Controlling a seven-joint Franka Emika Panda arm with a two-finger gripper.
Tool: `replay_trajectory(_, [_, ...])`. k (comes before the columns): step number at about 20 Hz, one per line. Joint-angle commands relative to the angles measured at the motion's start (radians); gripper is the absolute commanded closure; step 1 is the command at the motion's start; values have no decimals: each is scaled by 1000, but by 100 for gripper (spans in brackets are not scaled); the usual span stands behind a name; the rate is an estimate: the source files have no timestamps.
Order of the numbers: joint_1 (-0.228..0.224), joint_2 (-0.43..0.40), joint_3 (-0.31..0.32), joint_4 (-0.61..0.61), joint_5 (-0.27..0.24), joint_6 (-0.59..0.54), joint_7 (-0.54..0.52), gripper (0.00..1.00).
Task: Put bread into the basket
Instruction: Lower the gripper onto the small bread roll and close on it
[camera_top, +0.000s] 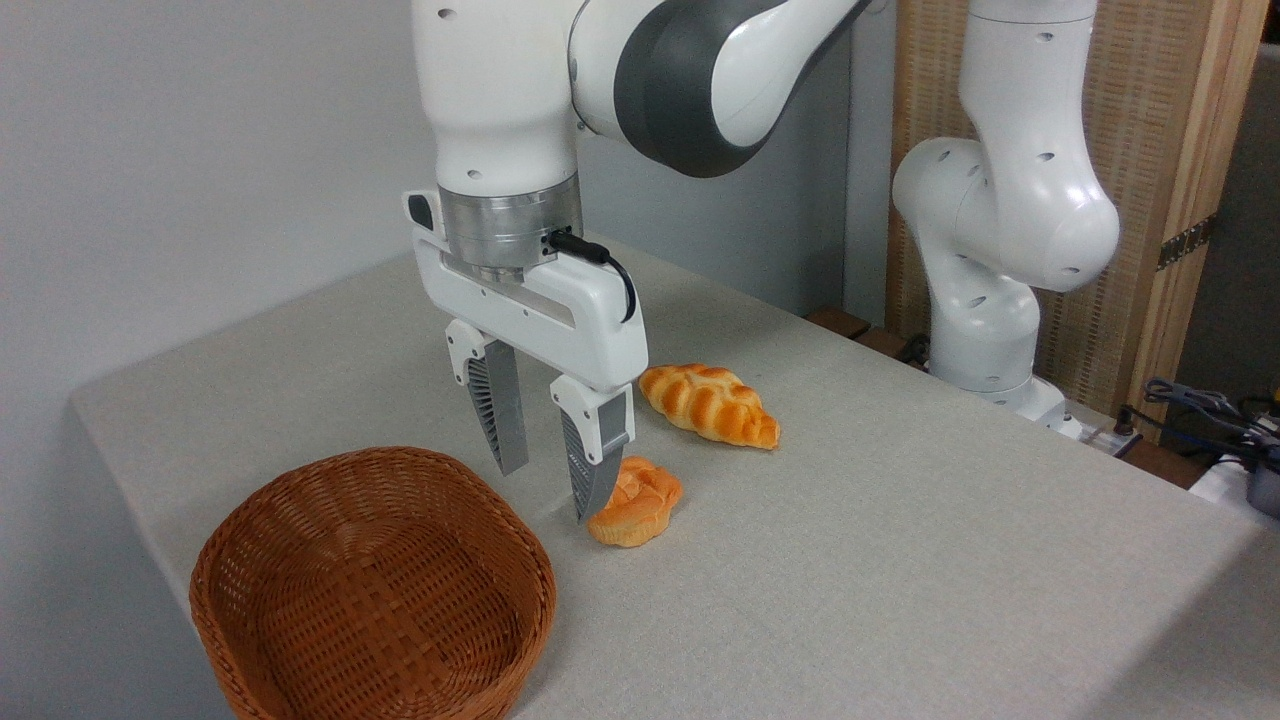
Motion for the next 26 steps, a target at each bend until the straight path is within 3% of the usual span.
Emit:
replay_trajectory(1, [-10, 13, 11, 15, -12, -15, 6, 0])
replay_trajectory(11, [-28, 1, -2, -96, -19, -42, 66, 0])
replay_trajectory(15, [-36, -5, -2, -147, -91, -52, 80, 0])
replay_trajectory(19, [-63, 6, -2, -179, -95, -58, 84, 0])
replay_trajectory(24, [-63, 10, 1, -195, -85, -69, 137, 0])
replay_trajectory(25, [-63, 10, 1, -195, -79, -69, 137, 3])
replay_trajectory(26, [-63, 10, 1, -195, -78, -71, 138, 22])
